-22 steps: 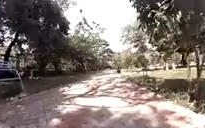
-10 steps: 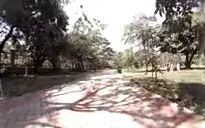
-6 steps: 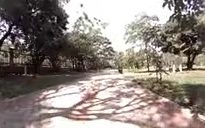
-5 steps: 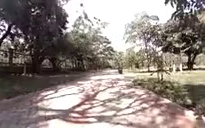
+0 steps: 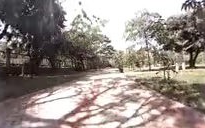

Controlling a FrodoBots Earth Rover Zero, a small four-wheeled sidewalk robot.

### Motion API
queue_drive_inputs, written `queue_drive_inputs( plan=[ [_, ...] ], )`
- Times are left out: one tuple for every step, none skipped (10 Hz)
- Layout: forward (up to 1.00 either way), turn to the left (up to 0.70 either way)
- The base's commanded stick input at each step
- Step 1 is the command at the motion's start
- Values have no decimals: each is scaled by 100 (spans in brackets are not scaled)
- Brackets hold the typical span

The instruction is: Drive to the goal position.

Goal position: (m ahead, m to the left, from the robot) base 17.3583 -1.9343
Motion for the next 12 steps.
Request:
queue_drive_inputs(
  plan=[
    [70,0],
    [70,0],
    [70,0],
    [70,0],
    [70,0],
    [70,0],
    [70,0],
    [70,0],
    [70,0],
    [70,0],
    [70,0],
    [70,0]
  ],
)
